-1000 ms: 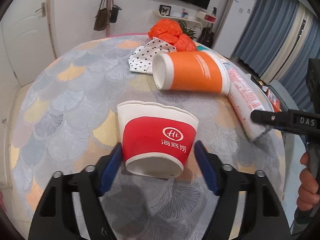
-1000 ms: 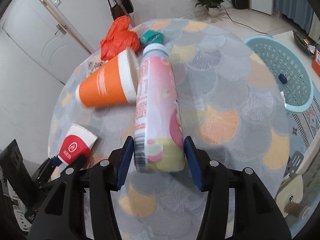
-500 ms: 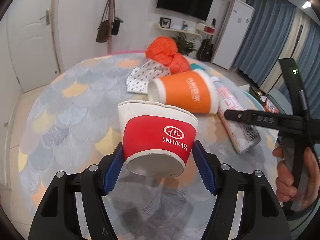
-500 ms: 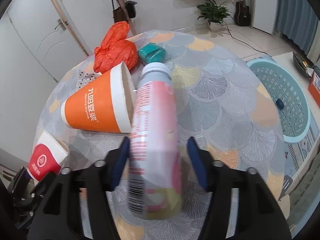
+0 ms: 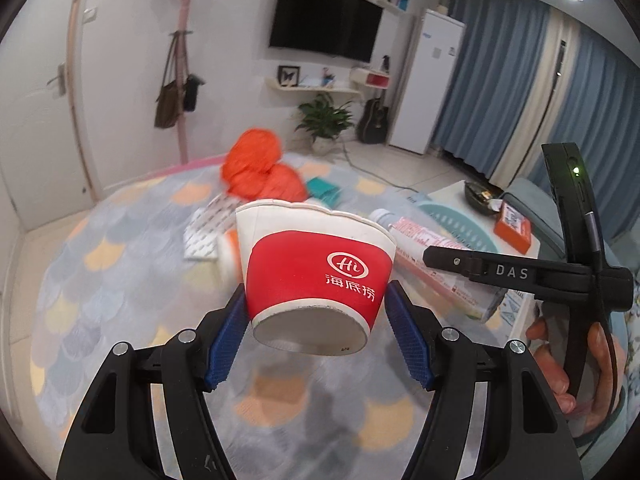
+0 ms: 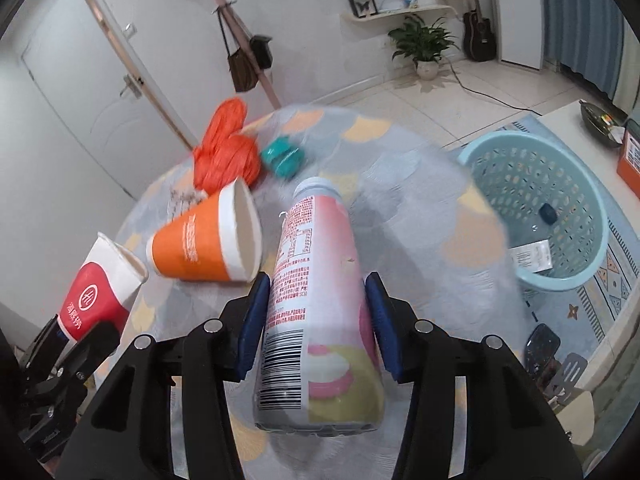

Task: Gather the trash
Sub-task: 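Lift the red cup with the left tool while the right tool grasps the pink bottle, then carry the red cup and pink bottle over the blue basket and release both, then grasp the orange paper cup with the left tool while the right tool grasps the teal packet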

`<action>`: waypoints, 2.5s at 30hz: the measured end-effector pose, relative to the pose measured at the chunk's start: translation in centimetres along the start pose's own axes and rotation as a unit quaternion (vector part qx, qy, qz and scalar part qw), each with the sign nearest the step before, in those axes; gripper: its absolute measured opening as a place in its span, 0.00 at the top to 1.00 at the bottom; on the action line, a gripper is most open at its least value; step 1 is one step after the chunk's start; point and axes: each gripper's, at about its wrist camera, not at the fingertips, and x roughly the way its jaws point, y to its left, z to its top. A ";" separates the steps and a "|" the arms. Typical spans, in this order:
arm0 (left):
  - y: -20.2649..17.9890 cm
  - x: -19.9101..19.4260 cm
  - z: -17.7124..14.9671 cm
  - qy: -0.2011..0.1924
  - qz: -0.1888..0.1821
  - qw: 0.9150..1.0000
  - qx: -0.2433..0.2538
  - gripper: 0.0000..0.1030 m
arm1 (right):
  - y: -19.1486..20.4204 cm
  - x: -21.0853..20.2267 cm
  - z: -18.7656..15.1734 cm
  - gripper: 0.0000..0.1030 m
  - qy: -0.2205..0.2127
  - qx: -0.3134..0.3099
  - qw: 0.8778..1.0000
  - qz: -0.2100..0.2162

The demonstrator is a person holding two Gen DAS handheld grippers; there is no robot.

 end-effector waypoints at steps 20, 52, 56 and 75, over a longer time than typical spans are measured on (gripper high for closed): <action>-10.7 4.8 8.4 -0.033 -0.079 0.994 0.068 0.36 | -13.2 -7.3 3.8 0.56 -0.115 0.119 0.986 -0.022; -19.0 22.9 8.9 0.119 -0.137 0.980 0.084 0.27 | -28.0 1.0 2.6 0.55 -0.064 0.255 0.960 -0.096; -18.1 21.5 8.8 0.112 -0.137 0.981 0.081 0.27 | -27.0 0.4 2.3 0.55 -0.066 0.248 0.962 -0.091; -3.2 8.2 9.0 0.014 -0.051 0.998 0.019 0.27 | -11.1 -4.7 4.9 0.55 -0.120 0.088 0.989 -0.015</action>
